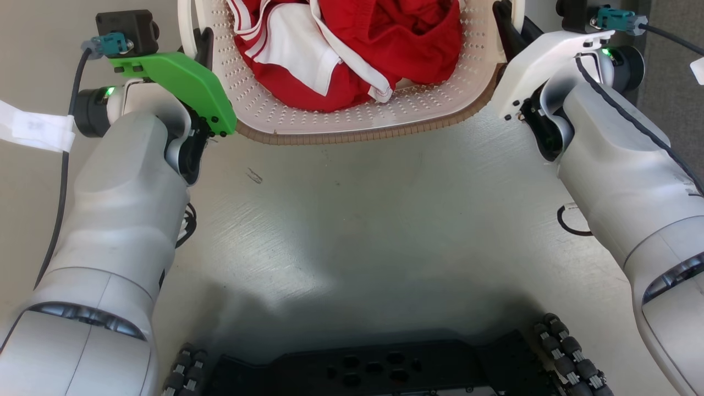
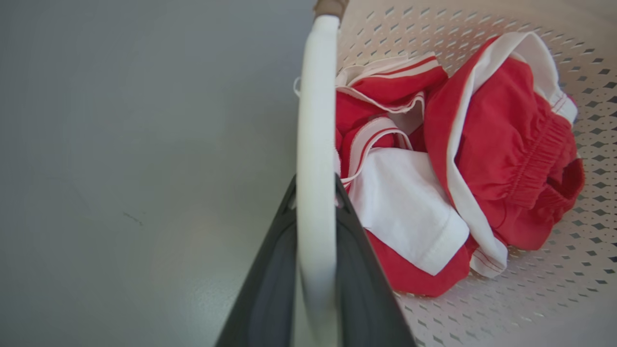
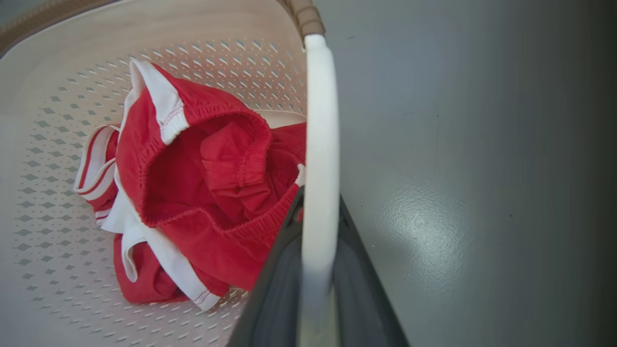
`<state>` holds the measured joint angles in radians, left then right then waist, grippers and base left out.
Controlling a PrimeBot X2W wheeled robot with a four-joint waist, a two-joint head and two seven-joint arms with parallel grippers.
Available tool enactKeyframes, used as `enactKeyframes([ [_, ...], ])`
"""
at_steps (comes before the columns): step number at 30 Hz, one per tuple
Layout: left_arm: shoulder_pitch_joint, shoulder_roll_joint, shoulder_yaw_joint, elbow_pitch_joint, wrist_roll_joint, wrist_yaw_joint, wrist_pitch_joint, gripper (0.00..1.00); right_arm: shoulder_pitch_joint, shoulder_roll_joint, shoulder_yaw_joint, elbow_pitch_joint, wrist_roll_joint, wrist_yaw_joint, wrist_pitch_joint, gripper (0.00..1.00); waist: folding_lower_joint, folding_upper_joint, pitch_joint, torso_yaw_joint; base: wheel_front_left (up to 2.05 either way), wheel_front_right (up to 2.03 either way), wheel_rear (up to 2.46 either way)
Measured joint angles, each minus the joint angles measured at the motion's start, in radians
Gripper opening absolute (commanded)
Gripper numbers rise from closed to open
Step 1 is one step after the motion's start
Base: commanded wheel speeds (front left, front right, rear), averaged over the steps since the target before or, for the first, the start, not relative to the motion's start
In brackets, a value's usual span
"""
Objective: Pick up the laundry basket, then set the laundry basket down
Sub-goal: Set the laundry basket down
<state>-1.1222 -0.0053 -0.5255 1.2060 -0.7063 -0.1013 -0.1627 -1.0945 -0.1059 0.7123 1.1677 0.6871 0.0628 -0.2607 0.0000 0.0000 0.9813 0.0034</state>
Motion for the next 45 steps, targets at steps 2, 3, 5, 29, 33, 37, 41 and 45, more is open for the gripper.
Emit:
enactKeyframes([
  [2, -0.003, -0.002, 0.0, 0.006, 0.0, 0.0, -0.006, 0.0, -0.001, -0.001, 0.001, 0.0, 0.0, 0.001, -0.002, 0.0, -0.0001, 0.0, 0.002, 0.001, 0.0, 0.0, 0.0],
  [3, -0.004, -0.002, -0.001, 0.007, 0.0, -0.001, -0.006, 0.0, -0.001, -0.001, 0.001, 0.0, 0.0, 0.002, -0.003, 0.0, -0.0001, 0.0, 0.002, 0.001, 0.0, 0.0, 0.0],
  [5, -0.005, -0.003, -0.001, 0.008, 0.0, -0.001, -0.007, 0.0, -0.001, -0.003, 0.001, 0.0, 0.0, 0.007, -0.003, 0.0, -0.0001, 0.0, 0.003, 0.002, 0.0, 0.0, 0.0],
  [29, -0.01, 0.026, -0.003, 0.026, -0.003, -0.012, -0.05, 1.0, 0.001, -0.028, 0.016, -0.032, -0.03, 0.034, 0.002, 1.0, -0.0001, 0.0, -0.025, 0.012, 0.0, 0.0, 0.0],
  [33, -0.01, 0.025, -0.027, 0.016, -0.001, -0.013, -0.059, 1.0, 0.013, -0.031, 0.009, -0.053, -0.038, 0.035, 0.002, 1.0, 0.0, 0.0, -0.044, 0.014, 0.0, 0.0, 0.0],
  [37, -0.009, 0.025, -0.034, 0.007, 0.003, -0.014, -0.073, 1.0, 0.039, -0.042, -0.005, -0.078, -0.043, 0.042, 0.002, 1.0, 0.0, 0.0, -0.073, 0.015, 0.0, 0.0, 0.0],
  [41, -0.003, 0.025, -0.044, -0.003, 0.024, -0.014, -0.086, 1.0, 0.057, -0.061, -0.031, -0.107, -0.047, 0.04, 0.002, 1.0, 0.0, 0.0, -0.11, 0.016, 0.0, 0.0, 0.0],
  [45, 0.017, 0.025, -0.041, -0.024, 0.031, -0.021, -0.087, 1.0, 0.091, -0.079, -0.066, -0.142, -0.063, 0.014, 0.002, 1.0, 0.0, 0.0, -0.156, 0.016, 0.0, 0.0, 0.0],
])
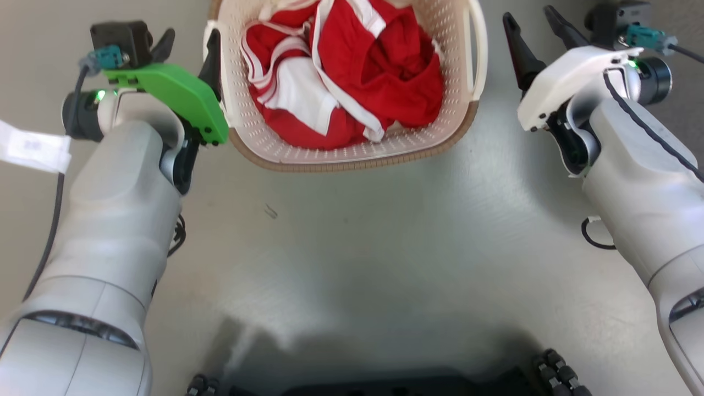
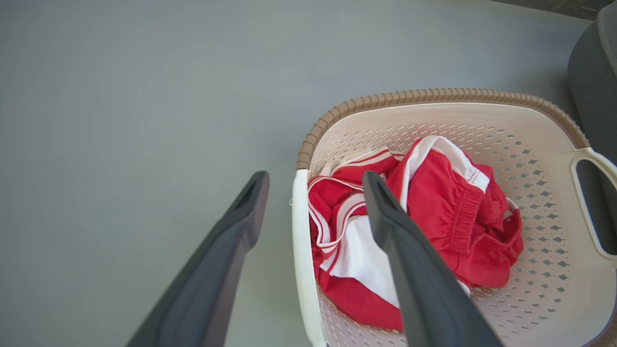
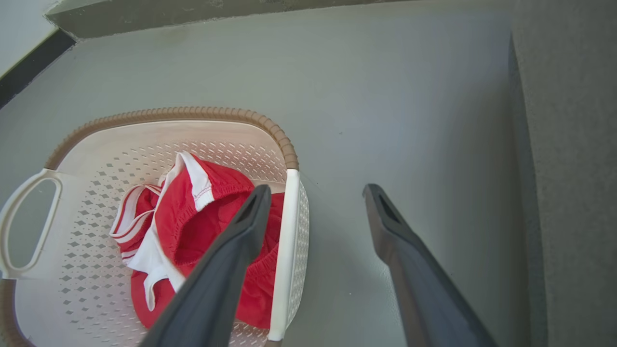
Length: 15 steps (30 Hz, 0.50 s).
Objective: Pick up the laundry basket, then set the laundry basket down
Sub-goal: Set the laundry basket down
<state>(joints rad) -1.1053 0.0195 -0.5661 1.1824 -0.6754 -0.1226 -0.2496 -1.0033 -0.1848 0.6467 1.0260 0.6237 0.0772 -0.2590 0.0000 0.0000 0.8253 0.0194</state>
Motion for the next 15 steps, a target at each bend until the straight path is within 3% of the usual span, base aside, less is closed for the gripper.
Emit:
enactKeyframes([
  [5, 0.043, 0.005, 0.025, -0.052, 0.002, 0.001, -0.002, 1.0, 0.049, -0.008, -0.04, -0.051, -0.003, -0.017, 0.0, 1.0, 0.0, 0.0, -0.065, 0.0, 0.0, 0.0, 0.0],
  [15, 0.169, 0.063, 0.085, -0.224, 0.075, 0.058, -0.002, 1.0, 0.172, -0.001, -0.105, -0.157, -0.036, -0.037, 0.0, 1.0, 0.0, 0.0, -0.217, -0.003, 0.0, 0.0, 0.0],
])
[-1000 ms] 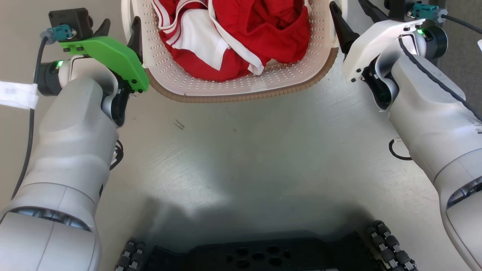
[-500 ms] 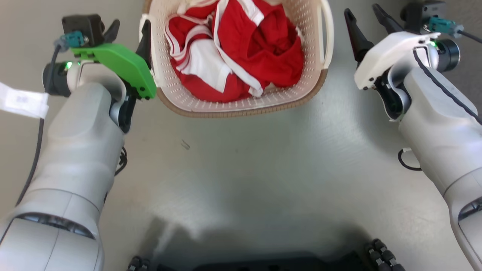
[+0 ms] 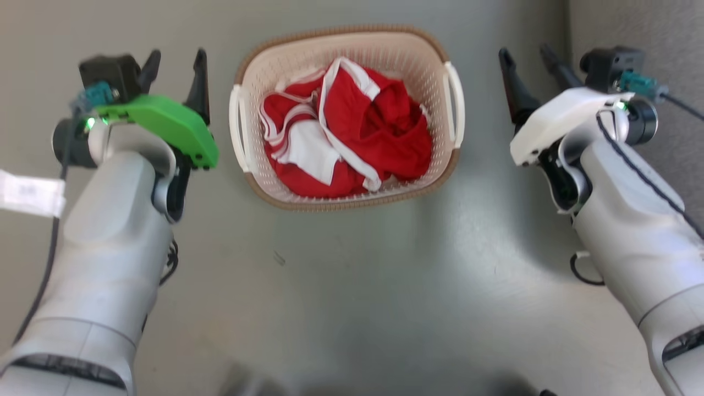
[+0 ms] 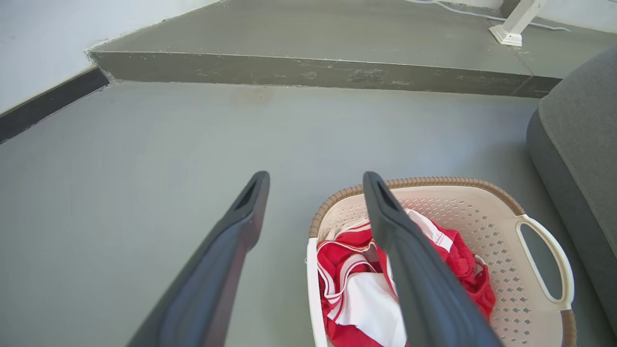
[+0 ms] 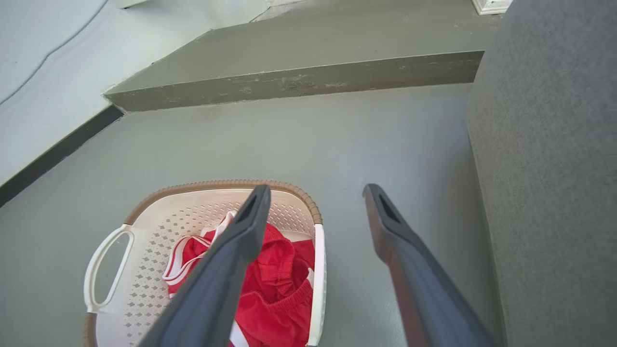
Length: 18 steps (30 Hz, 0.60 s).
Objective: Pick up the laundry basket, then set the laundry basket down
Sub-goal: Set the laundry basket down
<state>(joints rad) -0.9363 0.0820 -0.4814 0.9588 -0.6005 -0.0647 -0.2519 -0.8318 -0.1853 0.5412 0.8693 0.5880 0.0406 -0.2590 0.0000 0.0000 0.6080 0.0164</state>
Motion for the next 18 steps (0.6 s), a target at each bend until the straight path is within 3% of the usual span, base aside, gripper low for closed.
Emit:
enactKeyframes([
  [18, 0.264, 0.021, 0.066, -0.253, 0.115, 0.076, 0.0, 1.0, 0.201, 0.002, -0.062, -0.167, -0.105, -0.055, 0.0, 1.0, 0.0, 0.0, -0.252, -0.032, 0.0, 0.0, 0.0],
])
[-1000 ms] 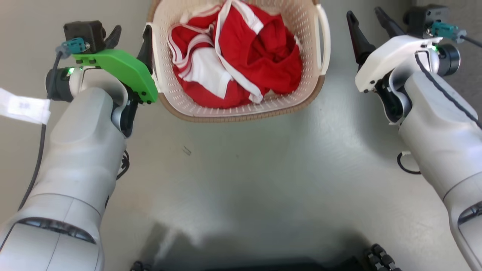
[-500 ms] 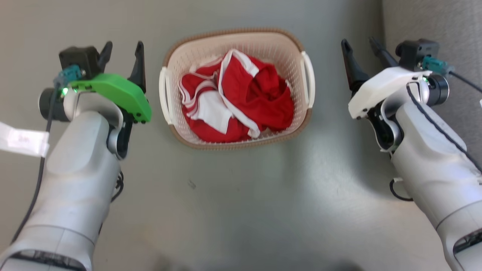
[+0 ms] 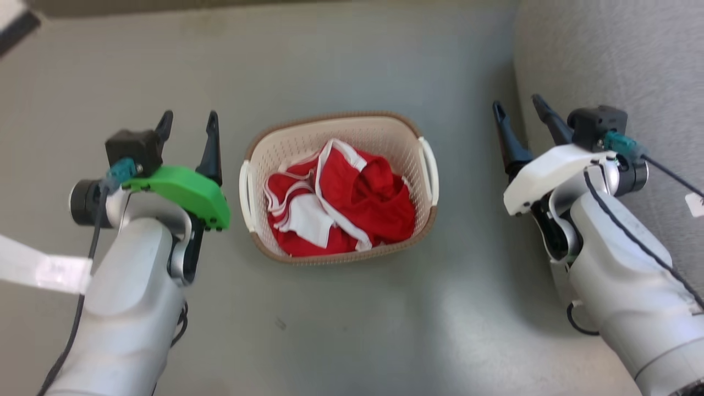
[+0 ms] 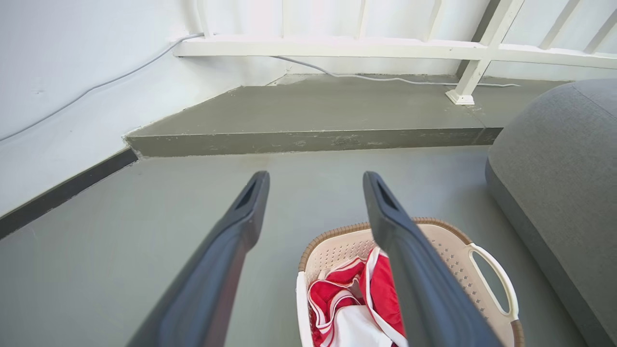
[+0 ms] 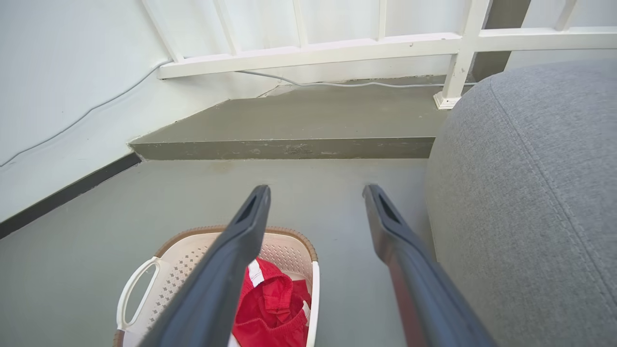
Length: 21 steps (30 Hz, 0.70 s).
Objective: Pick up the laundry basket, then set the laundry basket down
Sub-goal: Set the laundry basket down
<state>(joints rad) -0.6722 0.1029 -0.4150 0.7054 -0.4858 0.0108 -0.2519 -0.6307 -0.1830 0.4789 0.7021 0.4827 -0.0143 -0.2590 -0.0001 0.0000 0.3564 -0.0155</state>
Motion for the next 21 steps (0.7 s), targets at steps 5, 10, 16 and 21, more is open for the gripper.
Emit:
enactKeyframes([
  [5, 0.077, 0.007, 0.016, -0.069, 0.028, 0.018, 0.0, 1.0, 0.059, 0.002, -0.016, -0.043, -0.02, -0.014, 0.0, 1.0, 0.0, 0.0, -0.063, -0.014, 0.0, 0.0, 0.0],
  [10, 0.132, 0.008, 0.027, -0.122, 0.045, 0.035, 0.0, 1.0, 0.105, 0.001, -0.032, -0.08, -0.038, -0.024, 0.0, 1.0, 0.0, 0.0, -0.112, -0.023, 0.0, 0.0, 0.0],
  [16, 0.221, 0.008, 0.041, -0.196, 0.077, 0.048, 0.0, 1.0, 0.183, -0.002, -0.064, -0.13, -0.053, -0.04, 0.0, 1.0, 0.0, 0.0, -0.183, -0.031, 0.0, 0.0, 0.0],
  [21, 0.301, 0.014, 0.055, -0.253, 0.09, 0.06, 0.0, 1.0, 0.245, -0.002, -0.065, -0.163, -0.069, -0.04, 0.0, 1.0, 0.0, 0.0, -0.241, -0.036, 0.0, 0.0, 0.0],
])
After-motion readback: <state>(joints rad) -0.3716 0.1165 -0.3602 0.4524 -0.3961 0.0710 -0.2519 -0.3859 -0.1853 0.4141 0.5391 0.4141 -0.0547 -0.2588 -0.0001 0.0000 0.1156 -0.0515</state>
